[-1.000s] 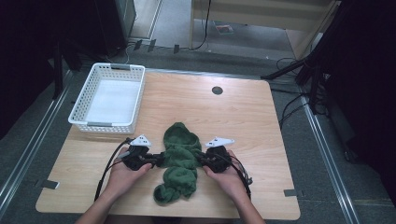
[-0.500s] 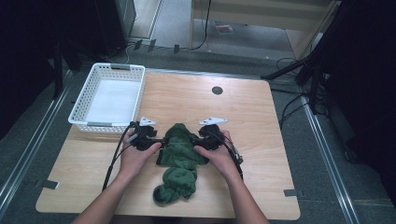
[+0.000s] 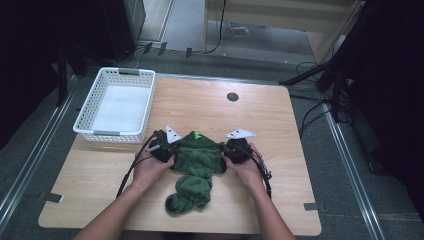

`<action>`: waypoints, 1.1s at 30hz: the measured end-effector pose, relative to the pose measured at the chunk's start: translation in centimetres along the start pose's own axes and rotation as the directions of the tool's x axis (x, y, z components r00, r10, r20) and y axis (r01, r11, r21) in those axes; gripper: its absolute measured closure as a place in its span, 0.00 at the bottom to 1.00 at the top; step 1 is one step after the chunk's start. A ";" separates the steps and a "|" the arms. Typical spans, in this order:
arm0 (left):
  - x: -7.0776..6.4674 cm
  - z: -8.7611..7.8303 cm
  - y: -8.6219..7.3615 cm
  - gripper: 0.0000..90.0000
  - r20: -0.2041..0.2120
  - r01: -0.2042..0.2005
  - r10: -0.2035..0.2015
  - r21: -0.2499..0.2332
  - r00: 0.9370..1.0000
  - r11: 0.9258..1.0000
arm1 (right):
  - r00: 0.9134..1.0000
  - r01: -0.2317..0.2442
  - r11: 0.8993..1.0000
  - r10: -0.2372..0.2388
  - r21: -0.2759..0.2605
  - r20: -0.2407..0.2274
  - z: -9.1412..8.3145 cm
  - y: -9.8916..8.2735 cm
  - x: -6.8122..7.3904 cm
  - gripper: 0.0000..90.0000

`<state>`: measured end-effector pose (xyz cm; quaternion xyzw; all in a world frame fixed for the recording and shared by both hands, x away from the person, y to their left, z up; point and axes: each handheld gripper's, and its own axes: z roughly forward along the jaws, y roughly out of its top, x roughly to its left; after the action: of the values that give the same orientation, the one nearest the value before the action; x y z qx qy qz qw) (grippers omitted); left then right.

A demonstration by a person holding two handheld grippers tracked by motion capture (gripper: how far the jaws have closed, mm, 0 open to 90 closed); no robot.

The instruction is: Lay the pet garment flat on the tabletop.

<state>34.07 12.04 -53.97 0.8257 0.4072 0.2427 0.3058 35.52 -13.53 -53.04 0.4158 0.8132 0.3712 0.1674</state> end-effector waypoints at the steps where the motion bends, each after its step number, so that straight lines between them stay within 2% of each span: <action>1: -0.3 0.2 -0.1 0.99 0.003 -0.013 0.013 0.004 1.000 1.000 | 1.000 0.000 1.000 0.000 0.000 0.000 0.0 0.0 0.0 1.00; 2: -0.4 0.2 -0.1 0.96 0.004 -0.001 0.001 -0.003 1.000 1.000 | 1.000 -0.003 1.000 0.003 0.014 0.006 0.1 -0.4 -0.1 0.98; 3: -0.3 0.2 0.0 0.86 0.027 0.040 -0.040 -0.009 0.999 0.999 | 1.000 -0.016 1.000 0.016 0.019 0.007 0.0 -0.6 -0.3 0.89; 4: -0.1 0.1 0.0 0.75 0.063 0.070 -0.069 -0.012 0.996 0.997 | 0.999 -0.037 0.999 0.037 0.032 -0.002 -0.2 -0.6 -0.6 0.81; 5: 0.3 -0.2 0.1 0.69 0.114 0.093 -0.089 -0.025 0.989 0.995 | 0.998 -0.059 0.998 0.059 0.036 -0.019 -0.4 -0.5 -0.8 0.76; 7: 0.6 -0.9 0.1 0.60 0.119 0.094 -0.087 -0.052 0.989 0.994 | 0.996 -0.077 0.997 0.077 0.005 -0.044 -1.4 -0.2 -1.4 0.71; 9: 1.4 -1.4 0.2 0.59 0.130 0.145 -0.134 -0.079 0.982 0.986 | 0.995 -0.095 0.994 0.092 -0.048 -0.048 -2.4 0.3 -1.9 0.71; 10: 2.0 -1.6 0.4 0.59 0.128 0.192 -0.179 -0.096 0.976 0.977 | 0.994 -0.103 0.992 0.099 -0.068 -0.048 -2.6 0.6 -2.0 0.71; 11: 2.4 -1.7 0.5 0.59 0.137 0.240 -0.224 -0.115 0.965 0.964 | 0.993 -0.114 0.989 0.111 -0.093 -0.044 -2.9 1.1 -2.0 0.72; 13: 3.0 -1.6 0.8 0.62 0.163 0.338 -0.315 -0.140 0.935 0.931 | 0.991 -0.135 0.984 0.131 -0.119 -0.041 -2.7 2.0 -1.7 0.72; 14: 2.9 -1.4 0.9 0.62 0.152 0.367 -0.347 -0.141 0.926 0.919 | 0.989 -0.143 0.982 0.139 -0.119 -0.039 -2.2 2.4 -1.3 0.71; 15: 2.8 -0.9 1.0 0.61 0.137 0.374 -0.357 -0.125 0.924 0.919 | 0.989 -0.146 0.984 0.143 -0.106 -0.037 -1.6 2.6 -1.0 0.69; 17: 2.1 0.1 0.9 0.58 0.117 0.365 -0.357 -0.063 0.927 0.929 | 0.988 -0.152 0.987 0.151 -0.059 -0.014 0.0 2.6 -0.1 0.68; 18: 1.8 0.4 0.8 0.58 0.117 0.354 -0.348 -0.036 0.930 0.935 | 0.988 -0.152 0.988 0.152 -0.029 0.002 0.9 2.4 0.1 0.68; 19: 1.4 0.5 0.7 0.57 0.111 0.333 -0.329 -0.019 0.938 0.943 | 0.988 -0.154 0.988 0.154 -0.002 0.007 1.6 2.1 0.3 0.67; 20: 1.0 0.5 0.6 0.57 0.099 0.313 -0.309 -0.024 0.946 0.949 | 0.986 -0.166 0.986 0.166 0.019 0.001 2.0 1.8 0.4 0.67; 22: 0.3 0.4 0.5 0.57 0.105 0.284 -0.280 -0.020 0.954 0.959 | 0.982 -0.185 0.982 0.185 0.031 -0.023 2.2 1.3 0.4 0.67; 23: -0.1 0.5 0.4 0.57 0.095 0.262 -0.261 -0.007 0.961 0.965 | 0.983 -0.179 0.983 0.180 0.030 -0.032 2.1 1.0 0.5 0.67; 24: -0.3 0.6 0.4 0.58 0.093 0.246 -0.246 0.004 0.965 0.969 | 0.986 -0.162 0.986 0.163 0.037 -0.033 2.0 0.7 0.6 0.69; 26: -0.5 0.7 0.4 0.61 0.096 0.233 -0.233 0.010 0.968 0.972 | 0.991 -0.128 0.991 0.130 0.042 -0.028 1.8 0.4 1.0 0.71; 27: -0.6 0.7 0.4 0.67 0.098 0.223 -0.222 0.003 0.970 0.975 | 0.994 -0.106 0.993 0.107 0.047 -0.022 1.7 0.3 1.1 0.74; 28: -0.7 0.7 0.4 0.80 0.104 0.210 -0.209 0.003 0.972 0.978 | 0.996 -0.091 0.994 0.092 0.052 -0.016 1.6 0.2 1.3 0.80; 30: -0.8 0.8 0.5 0.94 0.108 0.190 -0.189 0.001 0.976 0.982 | 0.998 -0.058 0.997 0.058 0.055 -0.002 1.5 0.1 1.4 0.92; 33: -0.7 0.7 0.8 0.99 0.086 0.160 -0.158 -0.016 0.984 0.987 | 0.999 -0.033 0.998 0.033 0.044 0.002 1.4 0.2 1.2 0.99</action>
<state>34.58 10.86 -54.02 0.7965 0.4559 0.1868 0.3504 35.69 -11.86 -53.79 0.4332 0.8141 0.3555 0.1526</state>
